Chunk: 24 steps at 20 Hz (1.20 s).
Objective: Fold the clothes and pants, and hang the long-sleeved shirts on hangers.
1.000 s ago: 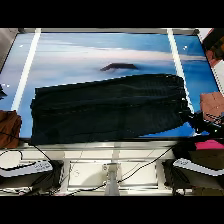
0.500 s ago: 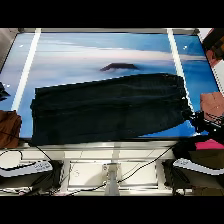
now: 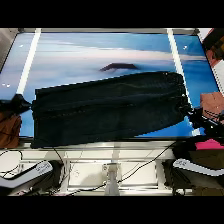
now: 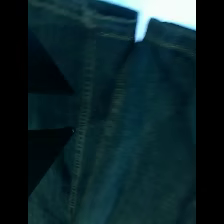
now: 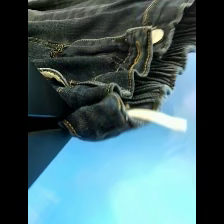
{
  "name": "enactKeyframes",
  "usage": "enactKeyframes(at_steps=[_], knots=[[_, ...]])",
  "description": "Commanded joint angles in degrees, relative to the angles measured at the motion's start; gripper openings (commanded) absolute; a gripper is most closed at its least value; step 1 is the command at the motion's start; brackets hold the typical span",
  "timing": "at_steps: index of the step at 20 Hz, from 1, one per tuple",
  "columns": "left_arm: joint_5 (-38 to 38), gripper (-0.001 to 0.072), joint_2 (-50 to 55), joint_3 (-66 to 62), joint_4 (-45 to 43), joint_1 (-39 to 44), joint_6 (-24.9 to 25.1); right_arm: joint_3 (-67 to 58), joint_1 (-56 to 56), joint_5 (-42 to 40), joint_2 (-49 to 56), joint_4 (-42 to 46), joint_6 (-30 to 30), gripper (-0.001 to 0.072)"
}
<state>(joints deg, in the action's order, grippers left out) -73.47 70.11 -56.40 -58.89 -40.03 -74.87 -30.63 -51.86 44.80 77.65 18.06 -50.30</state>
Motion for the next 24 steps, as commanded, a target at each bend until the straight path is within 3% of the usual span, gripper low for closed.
enactKeyframes(at_steps=[1,4,6,7,9,12,20,24], knots=[[3.9,0.0252,-10.4,14.6,-0.3,-0.4,0.8,0.3,4.7,-5.3,0.0,-3.5,0.3,0.0033],[4.0,0.0284,-20.3,24.8,-6.4,-2.9,0.8,0.3,5.9,-5.8,0.0,-6.1,0.3,0.0033],[5.9,0.0521,-25.2,29.2,-6.5,-6.6,-1.9,0.3,5.9,-5.8,0.0,-6.1,0.3,0.0033],[6.5,0.0560,-26.7,30.6,-6.6,-8.0,-3.0,0.3,5.9,-5.8,0.0,-6.1,0.3,0.0033],[6.5,0.0560,-27.7,32.8,-7.2,-10.4,-5.6,0.3,5.9,-5.8,0.0,-6.1,0.3,0.0033],[5.0,0.0560,-27.7,35.2,-8.8,-13.8,-14.5,0.3,5.9,-5.8,0.0,-6.1,0.3,0.0033],[2.0,0.0560,-27.7,32.2,-14.7,-14.4,-19.1,0.3,5.9,-5.4,0.0,-6.1,0.2,0.0033],[-0.1,0.0564,-27.7,31.7,-21.0,-14.4,-25.0,0.3,5.9,-5.1,0.0,-6.0,0.2,0.0033]])
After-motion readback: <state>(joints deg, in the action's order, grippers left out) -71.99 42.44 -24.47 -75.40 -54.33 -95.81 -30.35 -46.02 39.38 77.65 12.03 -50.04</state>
